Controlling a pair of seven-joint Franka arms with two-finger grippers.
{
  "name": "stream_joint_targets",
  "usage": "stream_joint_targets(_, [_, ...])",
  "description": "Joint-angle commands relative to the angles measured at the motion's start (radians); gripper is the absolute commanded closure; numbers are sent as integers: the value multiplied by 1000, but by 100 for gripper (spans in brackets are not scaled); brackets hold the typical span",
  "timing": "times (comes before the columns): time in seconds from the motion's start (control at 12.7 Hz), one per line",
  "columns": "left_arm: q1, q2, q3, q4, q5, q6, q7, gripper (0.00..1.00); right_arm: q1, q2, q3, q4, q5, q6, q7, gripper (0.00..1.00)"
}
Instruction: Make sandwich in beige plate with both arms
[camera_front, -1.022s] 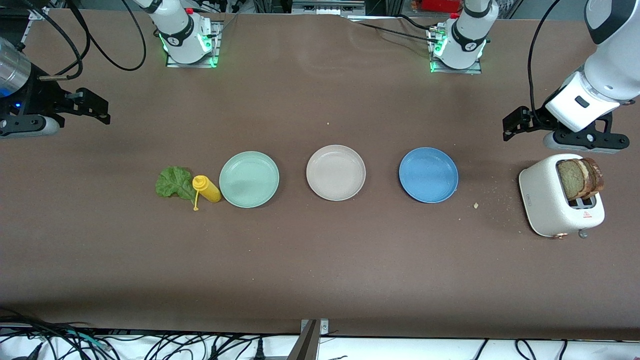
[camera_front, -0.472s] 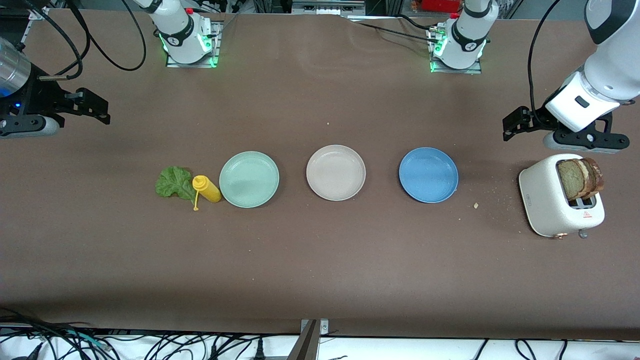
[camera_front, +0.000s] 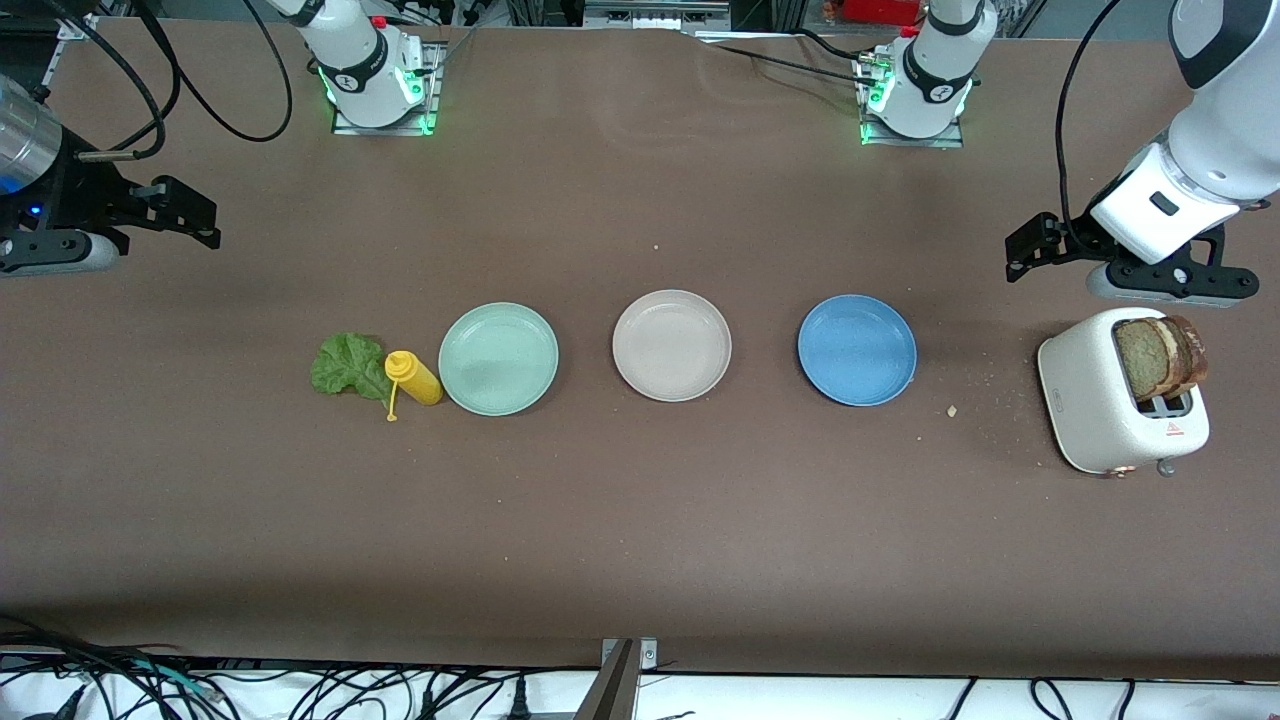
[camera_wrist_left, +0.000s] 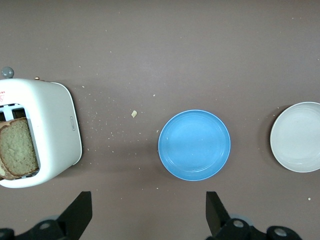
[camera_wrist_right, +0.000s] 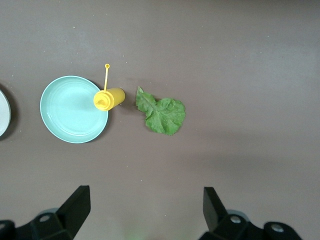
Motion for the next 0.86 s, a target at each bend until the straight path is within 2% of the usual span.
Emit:
stream_joint_targets(0.0, [1,7,-2,19,17,-14,17,0,-3,-5,0,7,12,-7,11,0])
stream_joint_targets(0.63, [9,36,3,21,32,18,7,0,-6,-4,-1,7,7,-2,-4,0])
stream_joint_targets(0.79, [59,64,6,21,37,45,17,0,-5,-4,-1,6,9,-5,-4,0])
